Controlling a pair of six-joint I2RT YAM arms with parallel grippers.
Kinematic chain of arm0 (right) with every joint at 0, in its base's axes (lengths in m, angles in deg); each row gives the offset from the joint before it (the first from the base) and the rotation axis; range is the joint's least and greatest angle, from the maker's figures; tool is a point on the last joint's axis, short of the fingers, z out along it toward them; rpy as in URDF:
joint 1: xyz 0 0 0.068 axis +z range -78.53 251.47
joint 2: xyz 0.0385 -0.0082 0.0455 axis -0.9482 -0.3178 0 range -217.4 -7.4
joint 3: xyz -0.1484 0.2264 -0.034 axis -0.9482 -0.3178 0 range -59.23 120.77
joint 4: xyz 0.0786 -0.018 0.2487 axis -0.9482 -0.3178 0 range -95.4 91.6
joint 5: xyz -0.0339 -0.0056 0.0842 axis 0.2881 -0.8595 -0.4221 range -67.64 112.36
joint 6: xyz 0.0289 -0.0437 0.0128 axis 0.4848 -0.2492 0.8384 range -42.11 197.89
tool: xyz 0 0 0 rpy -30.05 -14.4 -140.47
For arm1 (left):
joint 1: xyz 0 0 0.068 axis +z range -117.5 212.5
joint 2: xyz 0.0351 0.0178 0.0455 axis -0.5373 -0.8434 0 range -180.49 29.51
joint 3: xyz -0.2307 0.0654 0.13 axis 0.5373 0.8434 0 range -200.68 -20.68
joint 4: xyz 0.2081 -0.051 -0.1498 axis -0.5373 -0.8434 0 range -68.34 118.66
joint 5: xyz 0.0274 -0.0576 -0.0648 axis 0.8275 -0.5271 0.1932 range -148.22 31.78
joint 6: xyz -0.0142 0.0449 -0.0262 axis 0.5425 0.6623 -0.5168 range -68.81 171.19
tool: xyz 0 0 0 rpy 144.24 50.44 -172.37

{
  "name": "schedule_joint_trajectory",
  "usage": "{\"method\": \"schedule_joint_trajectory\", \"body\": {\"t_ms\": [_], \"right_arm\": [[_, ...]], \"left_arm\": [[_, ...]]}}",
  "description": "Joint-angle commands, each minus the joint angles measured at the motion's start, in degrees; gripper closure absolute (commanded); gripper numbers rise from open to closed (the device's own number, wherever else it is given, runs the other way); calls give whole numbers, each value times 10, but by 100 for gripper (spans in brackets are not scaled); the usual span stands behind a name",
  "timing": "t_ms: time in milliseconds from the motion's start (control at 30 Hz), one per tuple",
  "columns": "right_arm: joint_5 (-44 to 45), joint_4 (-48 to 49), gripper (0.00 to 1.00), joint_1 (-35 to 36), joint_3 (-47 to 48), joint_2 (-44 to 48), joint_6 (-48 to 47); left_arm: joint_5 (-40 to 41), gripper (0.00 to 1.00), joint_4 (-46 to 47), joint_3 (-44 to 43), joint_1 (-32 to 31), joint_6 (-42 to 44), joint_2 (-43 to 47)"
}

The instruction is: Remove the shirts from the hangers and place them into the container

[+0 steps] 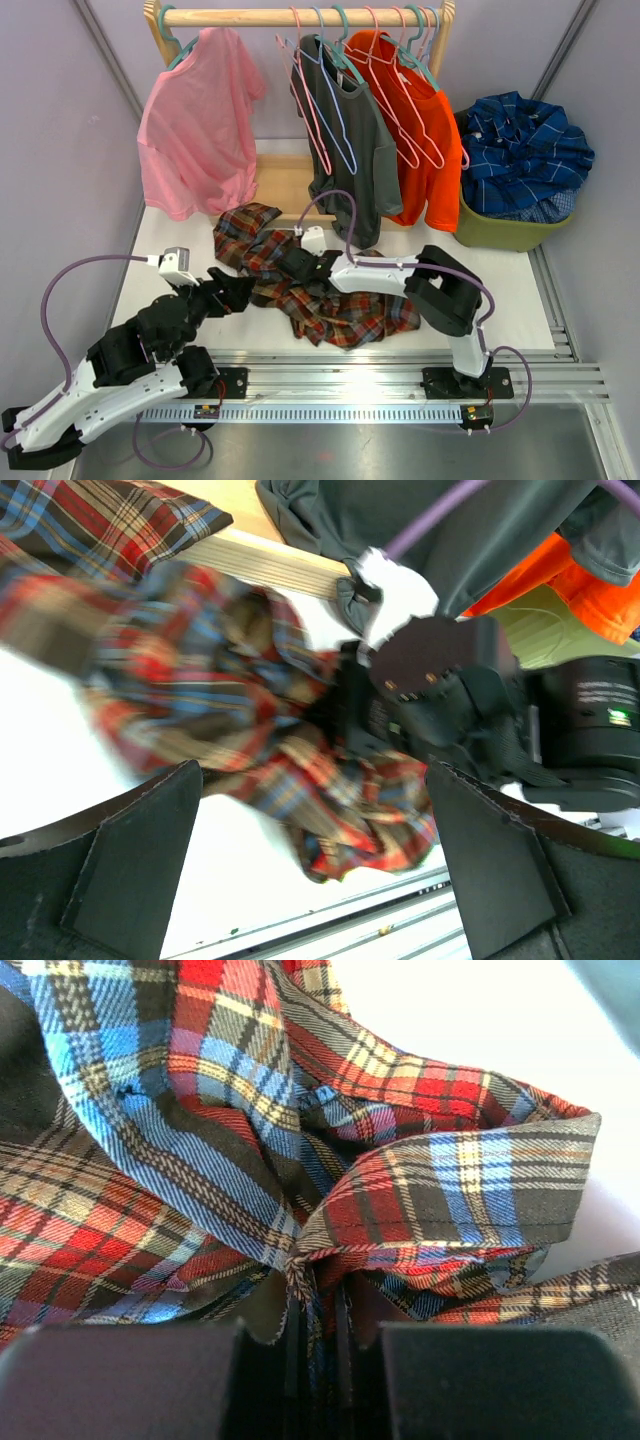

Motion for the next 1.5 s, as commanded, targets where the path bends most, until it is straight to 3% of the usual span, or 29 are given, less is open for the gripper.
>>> {"method": "schedule_joint_trajectory", "body": {"t_ms": [0,200,400,533,767,933,1233,1467], "right_arm": [[66,-142,100,-17,-65,57,55],[132,-244,100,-59,-140,233,145],[227,-364,100,-118,-120,425,176],[288,-363,100,-187,-90,490,122],[280,-250,100,-359,-58,547,-50],[210,-166,100,-506,-5,552,-119],[75,-28,100,-611,143,445,-168],[35,14,100,-664,379,294,-203]], "left_arm": [[13,3,32,-29,-2,15,-23],[-3,3,61,-42,-2,34,-57],[-28,3,103,-69,-1,62,-121],[-45,2,125,-92,-2,80,-163],[-61,2,136,-139,-2,94,-213],[-72,2,141,-156,-2,96,-234],[-99,2,163,-165,-2,104,-256],[-118,2,181,-148,-2,99,-239]]}}
